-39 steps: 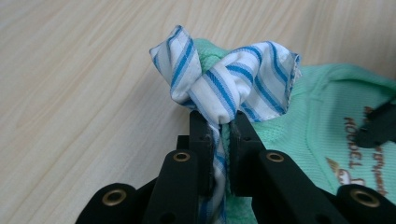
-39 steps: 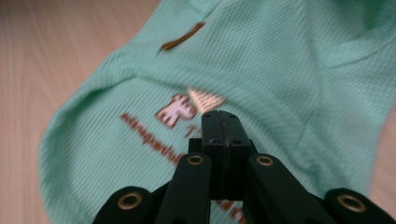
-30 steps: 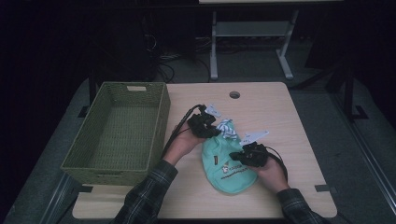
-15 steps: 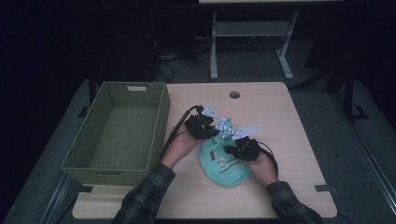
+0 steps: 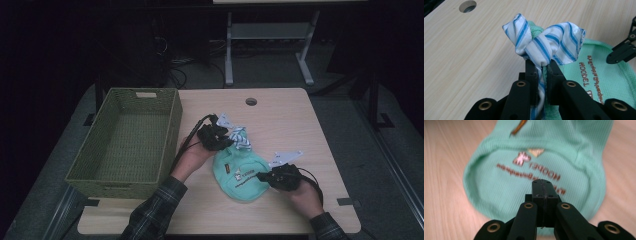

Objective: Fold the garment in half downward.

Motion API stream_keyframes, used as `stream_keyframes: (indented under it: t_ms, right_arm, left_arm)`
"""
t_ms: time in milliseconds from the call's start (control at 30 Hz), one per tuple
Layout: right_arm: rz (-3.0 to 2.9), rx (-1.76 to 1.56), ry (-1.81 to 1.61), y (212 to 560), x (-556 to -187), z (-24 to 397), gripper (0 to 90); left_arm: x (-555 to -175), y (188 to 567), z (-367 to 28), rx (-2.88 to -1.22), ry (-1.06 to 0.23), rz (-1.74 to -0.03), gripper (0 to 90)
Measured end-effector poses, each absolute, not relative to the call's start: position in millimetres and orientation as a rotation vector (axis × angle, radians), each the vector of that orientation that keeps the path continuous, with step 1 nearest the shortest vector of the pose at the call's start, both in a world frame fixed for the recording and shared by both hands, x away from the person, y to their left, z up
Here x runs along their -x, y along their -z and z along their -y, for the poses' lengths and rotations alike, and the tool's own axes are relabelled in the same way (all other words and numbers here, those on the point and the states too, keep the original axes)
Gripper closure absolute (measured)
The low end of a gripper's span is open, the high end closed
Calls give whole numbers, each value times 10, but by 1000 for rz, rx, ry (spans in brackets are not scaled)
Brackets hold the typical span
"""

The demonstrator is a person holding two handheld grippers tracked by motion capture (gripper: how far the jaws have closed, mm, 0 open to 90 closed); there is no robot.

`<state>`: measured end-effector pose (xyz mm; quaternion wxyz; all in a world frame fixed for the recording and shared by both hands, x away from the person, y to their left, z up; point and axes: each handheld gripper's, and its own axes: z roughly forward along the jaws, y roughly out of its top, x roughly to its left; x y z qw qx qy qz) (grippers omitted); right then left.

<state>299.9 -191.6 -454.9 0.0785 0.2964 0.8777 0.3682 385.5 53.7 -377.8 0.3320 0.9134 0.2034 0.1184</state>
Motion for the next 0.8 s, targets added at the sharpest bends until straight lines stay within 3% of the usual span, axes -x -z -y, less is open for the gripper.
stream_keyframes:
  t_ms: [800]
  right_arm:
    - [-2666,-895,-1049,4657,-3013,1909,898]
  left_arm:
    - [-3473,3957,-125,-2497,-352,-428,814]
